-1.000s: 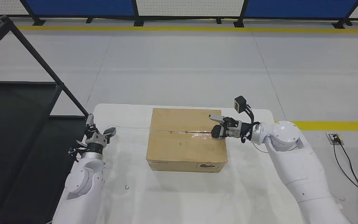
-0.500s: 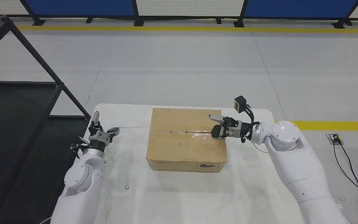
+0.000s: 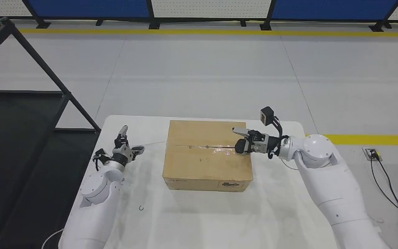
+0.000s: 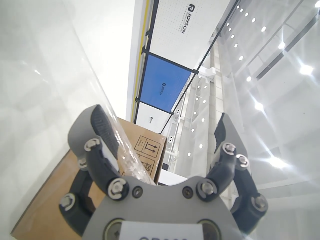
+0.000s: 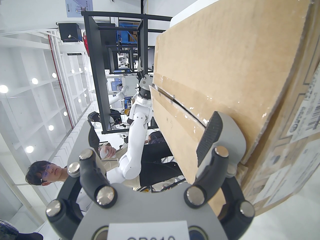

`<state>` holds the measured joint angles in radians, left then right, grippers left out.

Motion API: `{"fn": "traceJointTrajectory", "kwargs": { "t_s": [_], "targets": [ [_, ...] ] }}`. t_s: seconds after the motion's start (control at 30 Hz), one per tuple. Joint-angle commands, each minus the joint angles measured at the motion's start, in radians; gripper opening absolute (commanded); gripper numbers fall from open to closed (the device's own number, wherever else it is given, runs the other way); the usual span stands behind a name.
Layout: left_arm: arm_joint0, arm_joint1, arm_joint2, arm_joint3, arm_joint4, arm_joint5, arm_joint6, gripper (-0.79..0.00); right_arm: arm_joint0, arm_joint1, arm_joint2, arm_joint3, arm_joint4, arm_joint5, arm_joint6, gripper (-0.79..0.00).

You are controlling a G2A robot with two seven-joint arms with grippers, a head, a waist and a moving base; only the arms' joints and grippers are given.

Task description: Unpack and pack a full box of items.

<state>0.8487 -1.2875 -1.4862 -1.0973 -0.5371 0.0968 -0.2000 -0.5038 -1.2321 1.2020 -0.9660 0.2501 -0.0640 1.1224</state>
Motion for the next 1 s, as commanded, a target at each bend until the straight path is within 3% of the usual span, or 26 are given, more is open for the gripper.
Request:
{"fn": "traceJointTrajectory", "kwargs": {
  "t_s": [0.0, 0.27, 0.67, 0.97],
  "targets": [
    [-0.011, -0.001, -0.001, 0.009, -0.001, -0.011, 0.004, 0.000, 0.000, 0.000, 0.000, 0.000, 0.000, 0.000, 0.000, 0.000],
    [-0.015, -0.003, -0.031, -0.034, -0.044, -0.093, 0.026, 0.000, 0.000, 0.000, 0.000, 0.000, 0.000, 0.000, 0.000, 0.000],
    [0.035, -0.003, -0.051, -0.162, -0.080, -0.195, -0.032, 0.000, 0.000, 0.000, 0.000, 0.000, 0.000, 0.000, 0.000, 0.000],
    [0.079, -0.003, -0.061, -0.294, -0.070, -0.233, -0.007, 0.000, 0.000, 0.000, 0.000, 0.000, 0.000, 0.000, 0.000, 0.000]
  ]
}}
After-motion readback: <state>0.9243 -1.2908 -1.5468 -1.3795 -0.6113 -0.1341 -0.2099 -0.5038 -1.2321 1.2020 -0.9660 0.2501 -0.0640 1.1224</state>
